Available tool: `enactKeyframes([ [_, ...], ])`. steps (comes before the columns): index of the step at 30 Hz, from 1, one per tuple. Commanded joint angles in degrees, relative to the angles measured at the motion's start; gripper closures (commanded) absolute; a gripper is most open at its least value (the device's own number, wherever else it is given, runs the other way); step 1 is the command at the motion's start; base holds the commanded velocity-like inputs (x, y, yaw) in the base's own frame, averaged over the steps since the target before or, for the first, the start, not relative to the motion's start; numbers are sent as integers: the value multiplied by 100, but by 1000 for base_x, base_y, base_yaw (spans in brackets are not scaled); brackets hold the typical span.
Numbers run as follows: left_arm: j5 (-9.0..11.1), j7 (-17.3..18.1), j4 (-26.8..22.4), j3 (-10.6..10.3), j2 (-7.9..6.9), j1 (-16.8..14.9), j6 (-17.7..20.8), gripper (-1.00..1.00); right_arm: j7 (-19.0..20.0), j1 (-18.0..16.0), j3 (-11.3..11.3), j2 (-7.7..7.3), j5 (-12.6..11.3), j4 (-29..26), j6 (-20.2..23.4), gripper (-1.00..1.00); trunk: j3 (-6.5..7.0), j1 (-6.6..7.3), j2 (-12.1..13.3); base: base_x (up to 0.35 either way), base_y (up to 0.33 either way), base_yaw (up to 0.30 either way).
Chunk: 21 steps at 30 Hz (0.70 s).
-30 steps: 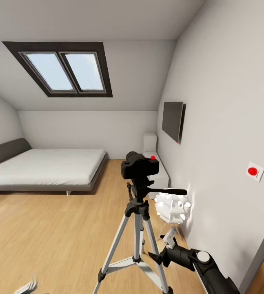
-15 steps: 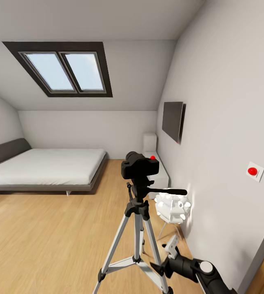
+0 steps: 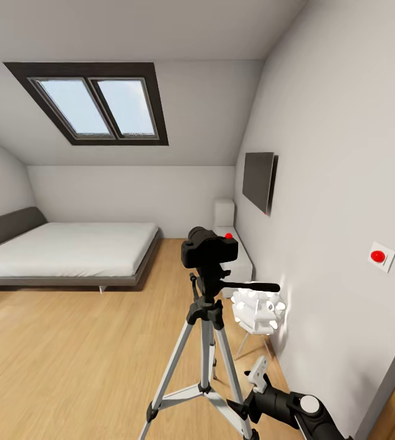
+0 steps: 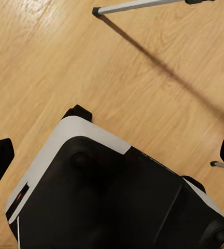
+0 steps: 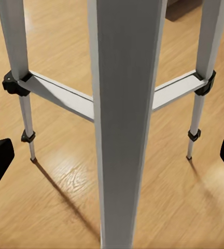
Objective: Attach the digital camera to the camera tripod in the bedroom.
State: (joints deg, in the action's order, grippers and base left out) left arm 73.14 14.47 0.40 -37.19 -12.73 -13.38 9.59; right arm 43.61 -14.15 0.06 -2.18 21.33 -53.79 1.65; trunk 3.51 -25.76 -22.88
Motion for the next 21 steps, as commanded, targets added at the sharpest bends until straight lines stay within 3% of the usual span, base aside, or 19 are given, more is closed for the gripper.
enactKeyframes([
  [1,61,22,4,-41,29,6,27,-100,18,3,-1,-3,28,-6,18,-100,-2,-2,-4,0,0,0],
  [7,62,21,4,-42,216,27,31,-100,15,18,-10,-24,35,120,15,-100,-2,-2,-4,0,0,0],
  [13,61,21,4,-43,499,35,29,-100,-132,23,-42,-84,30,658,-109,-100,-2,-2,-4,0,0,0],
  [21,65,21,4,-39,590,37,28,-100,-689,22,-49,-263,23,1280,-490,-100,-2,-2,-4,0,0,0],
])
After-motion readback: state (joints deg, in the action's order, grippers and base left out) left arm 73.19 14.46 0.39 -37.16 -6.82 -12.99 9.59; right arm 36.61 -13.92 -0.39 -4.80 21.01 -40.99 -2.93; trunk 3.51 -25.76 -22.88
